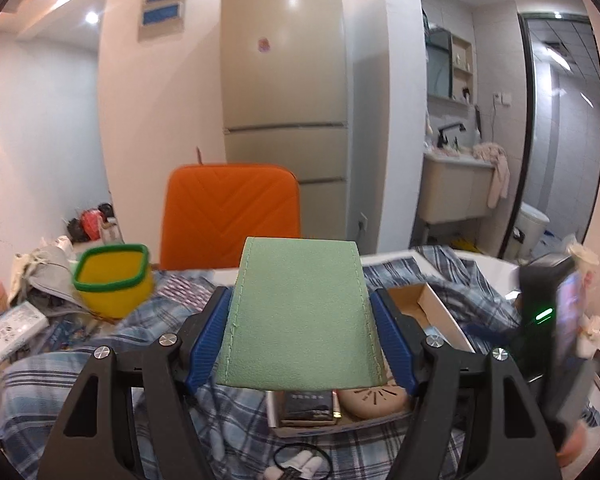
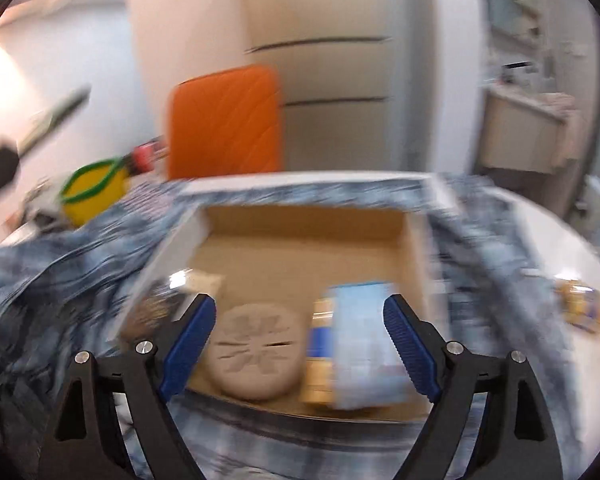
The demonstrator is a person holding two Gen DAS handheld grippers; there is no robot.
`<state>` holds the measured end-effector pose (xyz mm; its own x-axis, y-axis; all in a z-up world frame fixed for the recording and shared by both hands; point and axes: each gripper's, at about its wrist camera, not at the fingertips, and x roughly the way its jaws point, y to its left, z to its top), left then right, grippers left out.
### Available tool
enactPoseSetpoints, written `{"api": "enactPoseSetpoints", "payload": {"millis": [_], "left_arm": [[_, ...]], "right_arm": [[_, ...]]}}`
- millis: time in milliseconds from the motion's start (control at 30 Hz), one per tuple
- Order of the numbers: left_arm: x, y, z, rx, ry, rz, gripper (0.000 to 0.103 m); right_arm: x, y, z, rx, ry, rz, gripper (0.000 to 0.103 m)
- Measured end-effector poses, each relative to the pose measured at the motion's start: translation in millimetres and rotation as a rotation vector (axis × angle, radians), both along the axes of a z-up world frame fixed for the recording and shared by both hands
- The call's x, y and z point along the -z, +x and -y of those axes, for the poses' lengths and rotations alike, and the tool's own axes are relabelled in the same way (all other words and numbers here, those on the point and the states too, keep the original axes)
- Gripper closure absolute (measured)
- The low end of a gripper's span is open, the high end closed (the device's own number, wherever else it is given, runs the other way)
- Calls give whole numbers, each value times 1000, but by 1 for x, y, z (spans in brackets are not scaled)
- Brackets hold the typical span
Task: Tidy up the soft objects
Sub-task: 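Lower the green card and beige disc into the box and open both grippers, then move the left gripper down to the white coiled cable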
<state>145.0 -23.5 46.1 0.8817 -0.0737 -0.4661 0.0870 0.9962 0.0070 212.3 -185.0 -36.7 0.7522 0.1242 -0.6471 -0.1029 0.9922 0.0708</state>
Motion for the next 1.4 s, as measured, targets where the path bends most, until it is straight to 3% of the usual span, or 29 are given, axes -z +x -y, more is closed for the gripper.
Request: {"api": "enactPoseSetpoints", "payload": {"millis": [233, 367, 667, 767, 867, 1033, 1267, 1400], "left_arm": [[45, 51, 41, 67, 81, -243, 34], [63, 57, 61, 60, 114, -272, 34], [89, 71, 80, 71, 138, -337, 31], [90, 66, 82, 81, 180, -287, 10], [82, 53, 76, 63, 161, -194, 6], [52, 32, 52, 47, 39, -106, 5], [-1, -29, 23, 16, 42, 135, 1], [-17, -53, 4, 8, 0, 196, 1]], "right_arm": [[-11, -24, 51, 105, -9, 89, 15], [-7, -17, 66, 149, 16, 53, 15], [-5, -23, 88, 246, 72, 72, 15], [-11, -31, 85, 256, 44, 133, 15], [-20, -41, 85, 268, 55, 203, 15], [-31, -50, 82, 259, 53, 261, 15], [-55, -85, 66, 191, 45, 387, 15], [-73, -110, 53, 118, 47, 450, 11]]}}
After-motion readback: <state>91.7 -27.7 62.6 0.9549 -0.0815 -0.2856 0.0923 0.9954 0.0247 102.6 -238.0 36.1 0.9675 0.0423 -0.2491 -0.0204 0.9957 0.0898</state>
